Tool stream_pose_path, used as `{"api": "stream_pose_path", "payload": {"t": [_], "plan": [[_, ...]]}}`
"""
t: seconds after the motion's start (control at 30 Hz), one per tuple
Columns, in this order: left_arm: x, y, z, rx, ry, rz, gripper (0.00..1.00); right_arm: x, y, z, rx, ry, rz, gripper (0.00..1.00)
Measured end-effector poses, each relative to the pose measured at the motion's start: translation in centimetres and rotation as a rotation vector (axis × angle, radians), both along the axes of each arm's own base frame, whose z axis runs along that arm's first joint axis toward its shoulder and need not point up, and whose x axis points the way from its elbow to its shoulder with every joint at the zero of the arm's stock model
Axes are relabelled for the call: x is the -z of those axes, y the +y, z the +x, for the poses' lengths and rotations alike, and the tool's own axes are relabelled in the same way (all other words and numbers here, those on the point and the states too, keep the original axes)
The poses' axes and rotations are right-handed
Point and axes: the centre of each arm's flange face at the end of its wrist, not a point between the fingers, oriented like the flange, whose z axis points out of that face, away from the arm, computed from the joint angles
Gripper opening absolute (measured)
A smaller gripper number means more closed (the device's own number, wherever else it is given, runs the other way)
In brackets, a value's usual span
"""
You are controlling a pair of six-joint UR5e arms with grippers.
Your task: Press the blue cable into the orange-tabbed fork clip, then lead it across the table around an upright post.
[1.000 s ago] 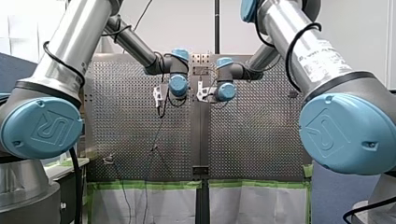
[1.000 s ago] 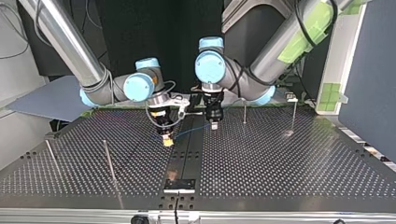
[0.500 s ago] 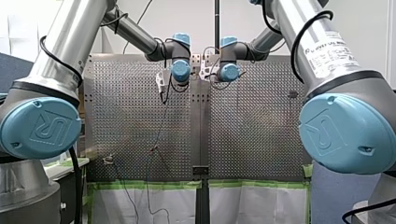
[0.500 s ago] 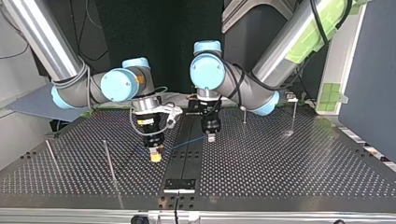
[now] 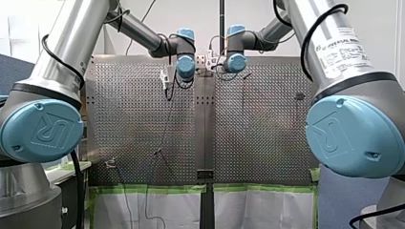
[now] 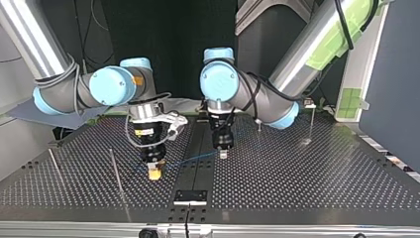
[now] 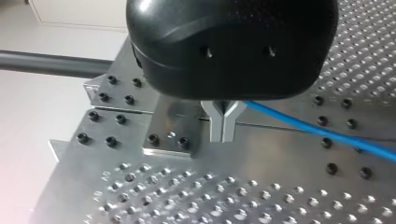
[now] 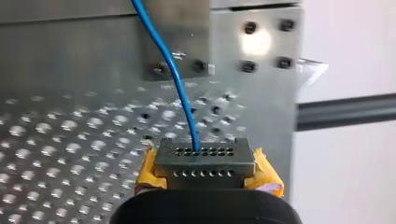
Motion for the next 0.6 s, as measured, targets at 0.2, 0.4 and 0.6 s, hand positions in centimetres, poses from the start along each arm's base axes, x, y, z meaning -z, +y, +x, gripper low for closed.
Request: {"api": "stream_pose_path", "payload": {"t": [0.2, 0.4, 0.6], "plan": [[-1.3, -0.4, 0.2, 0.006, -0.015, -0.002, 0.02, -1.0, 0.2, -0.5, 0.01, -0.004, -0.003, 0.0], [-2.1, -0.5, 0.3, 0.008, -0.021, 0.002, 0.02, -1.9, -0.1, -1.6, 0.032, -0.006, -0.004, 0.0], [-2.9, -0.8, 0.3, 0.011, -0.024, 0.001, 0.02, -3.1, -0.2, -2.7, 0.055, -0.013, -0.013, 0.0]]}}
